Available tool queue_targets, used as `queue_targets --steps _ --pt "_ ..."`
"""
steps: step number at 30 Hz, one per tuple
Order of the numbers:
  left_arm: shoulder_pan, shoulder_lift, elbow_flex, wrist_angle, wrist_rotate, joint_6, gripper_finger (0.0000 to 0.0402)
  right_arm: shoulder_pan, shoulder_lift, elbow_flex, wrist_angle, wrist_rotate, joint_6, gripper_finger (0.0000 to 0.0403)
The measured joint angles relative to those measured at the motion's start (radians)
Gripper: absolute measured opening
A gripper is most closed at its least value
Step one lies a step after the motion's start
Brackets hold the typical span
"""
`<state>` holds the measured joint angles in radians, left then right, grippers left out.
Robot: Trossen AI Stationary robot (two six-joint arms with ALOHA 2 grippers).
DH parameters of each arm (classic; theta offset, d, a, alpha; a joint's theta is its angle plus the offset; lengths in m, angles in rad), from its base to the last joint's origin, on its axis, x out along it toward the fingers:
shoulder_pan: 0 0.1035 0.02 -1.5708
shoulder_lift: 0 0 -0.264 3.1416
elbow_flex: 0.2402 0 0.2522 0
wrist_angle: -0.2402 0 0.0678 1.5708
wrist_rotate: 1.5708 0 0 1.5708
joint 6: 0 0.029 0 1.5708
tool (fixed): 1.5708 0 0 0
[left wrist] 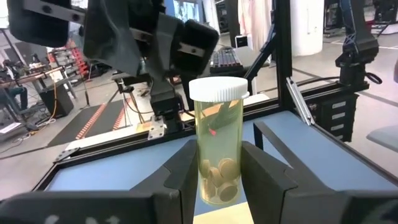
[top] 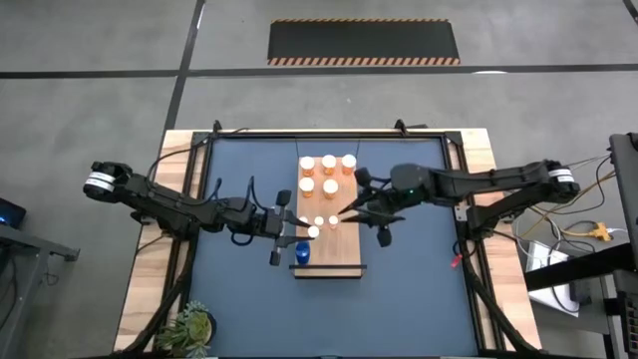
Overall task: Pick and place medicine bottles onto shelf by color
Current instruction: Put the small yellow pill bottle on the shelf
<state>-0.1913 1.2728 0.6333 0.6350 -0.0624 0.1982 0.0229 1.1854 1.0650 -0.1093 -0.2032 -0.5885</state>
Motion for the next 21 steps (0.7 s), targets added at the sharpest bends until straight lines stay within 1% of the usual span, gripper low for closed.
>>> queue_targets --steps 3,6,11,14,17,21 --pt "0.000 0.000 -0.001 -0.018 -0.007 0.002 0.0089 0.005 0.008 -0.021 0.054 -0.003 0.092 0.0081" --pt "0.000 0.000 -0.001 -0.026 -0.074 0.022 0.0089 0.005 0.021 -0.031 0.104 -0.005 0.141 0.0103" --pt "0.002 0.000 -0.001 -0.026 -0.184 0.029 0.0089 0.006 0.060 -0.043 0.201 -0.006 0.169 0.0146" --pt "0.002 0.000 0.000 -0.025 -0.229 0.029 0.0089 0.006 0.092 -0.043 0.261 -0.005 0.173 0.0167" --pt "0.002 0.000 0.000 -0.023 -0.249 0.029 0.0089 0.006 0.130 -0.043 0.339 0.019 0.218 0.0181" --pt "0.002 0.000 0.002 -0.023 -0.261 0.029 0.0089 0.005 0.168 -0.043 0.402 0.023 0.230 0.0188"
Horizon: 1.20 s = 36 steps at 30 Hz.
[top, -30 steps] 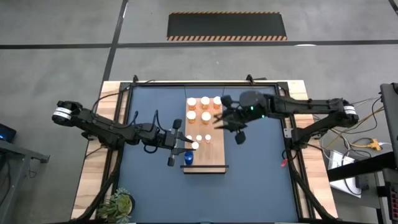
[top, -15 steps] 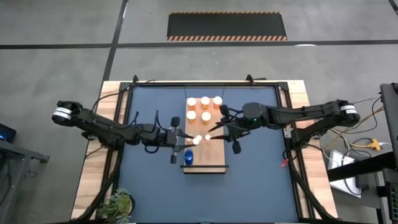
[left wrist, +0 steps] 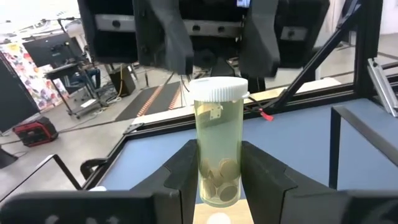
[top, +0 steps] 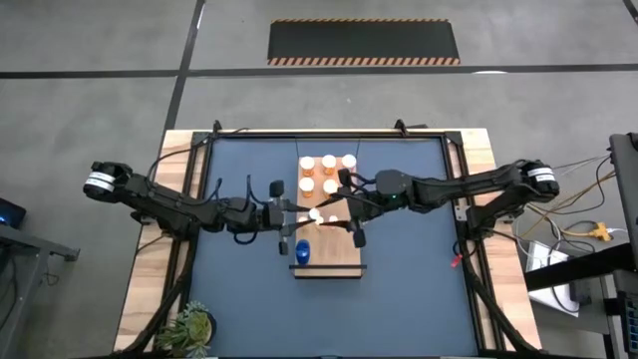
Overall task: Pick and place medicine bottles onto shelf by color
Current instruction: Put the small yellow pill bottle on the shelf
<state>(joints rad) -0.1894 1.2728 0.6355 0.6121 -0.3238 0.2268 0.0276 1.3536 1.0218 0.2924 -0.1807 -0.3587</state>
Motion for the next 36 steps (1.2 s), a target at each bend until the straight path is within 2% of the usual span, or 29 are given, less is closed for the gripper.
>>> queue_targets --steps 7,18,28,36 --pt "0.000 0.000 0.003 0.008 0.000 0.000 0.0089 0.000 0.024 0.000 0.051 0.077 0.020 0.0189" --pt "0.000 0.000 0.004 0.099 0.000 -0.030 0.0089 0.000 0.024 -0.002 0.066 0.077 0.021 0.0155" --pt "0.000 0.000 0.003 0.104 0.000 -0.029 0.0089 0.000 0.025 -0.004 0.120 0.064 0.040 0.0120" --pt "0.000 0.000 0.004 0.128 0.001 0.008 0.0089 0.000 0.083 0.000 0.215 0.026 0.101 0.0107"
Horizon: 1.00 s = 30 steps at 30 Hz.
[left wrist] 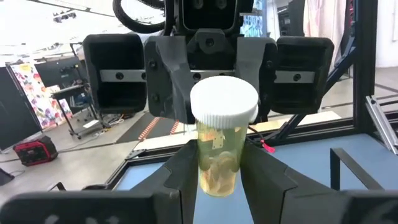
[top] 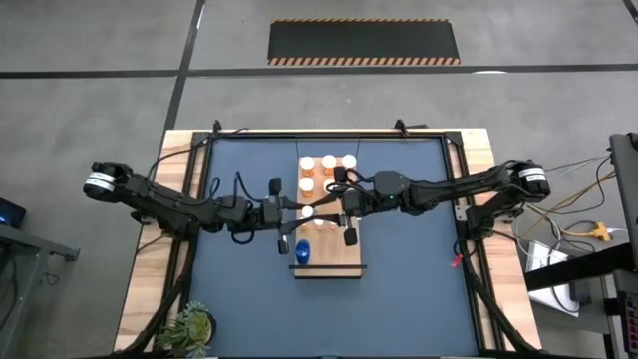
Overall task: Pick and place medicine bottles onto shelf by color
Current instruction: Put the small yellow pill bottle on the shelf
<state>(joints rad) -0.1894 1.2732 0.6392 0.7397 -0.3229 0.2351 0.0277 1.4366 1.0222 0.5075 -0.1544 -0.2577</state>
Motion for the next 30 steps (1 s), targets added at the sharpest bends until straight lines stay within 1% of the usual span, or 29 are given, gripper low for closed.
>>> queue_targets --steps 10,12,17,20,25,30 --pt "0.000 0.000 -0.004 0.000 -0.001 0.008 0.0089 -0.002 -0.002 0.000 -0.007 -0.001 0.008 0.0093" --pt "0.000 0.000 -0.004 -0.023 -0.004 0.007 0.0089 -0.002 -0.002 0.000 -0.021 0.000 0.010 0.0100" --pt "0.000 0.000 -0.005 -0.090 -0.008 -0.036 0.0089 -0.002 -0.001 0.000 -0.069 0.034 0.040 0.0138" --pt "0.000 0.000 -0.005 -0.096 -0.010 -0.046 0.0089 -0.002 -0.001 0.000 -0.077 0.049 0.050 0.0154" --pt "0.000 0.000 -0.006 -0.111 -0.025 -0.046 0.0089 -0.002 -0.001 0.000 -0.107 0.050 0.051 0.0159" --pt "0.000 0.000 -0.007 -0.169 -0.027 -0.053 0.0089 -0.002 -0.020 0.000 -0.136 0.050 0.066 0.0160"
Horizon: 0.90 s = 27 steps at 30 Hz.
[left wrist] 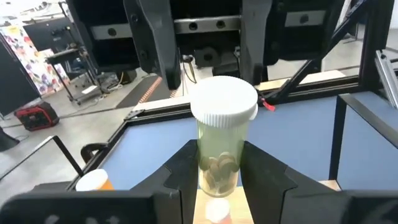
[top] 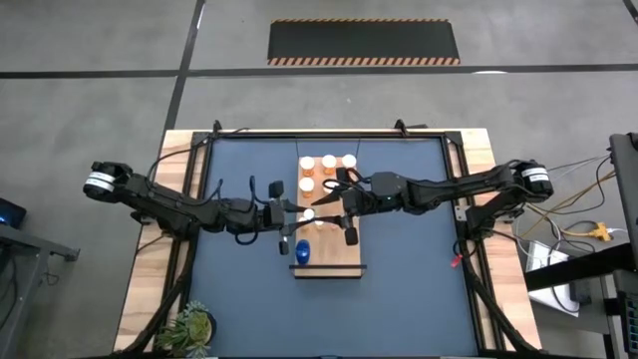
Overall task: Pick and place medicine bottles onto shelf by color
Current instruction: Put the small yellow pill bottle on the shelf
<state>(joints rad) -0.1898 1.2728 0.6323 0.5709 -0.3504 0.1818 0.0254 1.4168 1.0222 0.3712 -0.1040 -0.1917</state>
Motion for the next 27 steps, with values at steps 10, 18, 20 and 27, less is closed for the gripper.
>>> queue_targets --steps 10,18,20,27 --pt "0.000 0.000 0.008 0.001 -0.003 -0.017 0.0089 0.000 0.011 0.000 -0.006 0.001 0.014 0.0160" --pt "0.000 0.000 0.004 0.047 -0.003 -0.015 0.0089 0.000 0.042 0.001 0.039 0.003 0.014 0.0160" --pt "0.000 0.000 0.003 0.049 -0.003 -0.015 0.0089 0.000 0.042 0.001 0.054 0.003 0.012 0.0160" --pt "0.000 0.000 0.003 0.048 -0.003 -0.018 0.0089 0.000 0.041 0.001 0.064 0.003 -0.002 0.0114"
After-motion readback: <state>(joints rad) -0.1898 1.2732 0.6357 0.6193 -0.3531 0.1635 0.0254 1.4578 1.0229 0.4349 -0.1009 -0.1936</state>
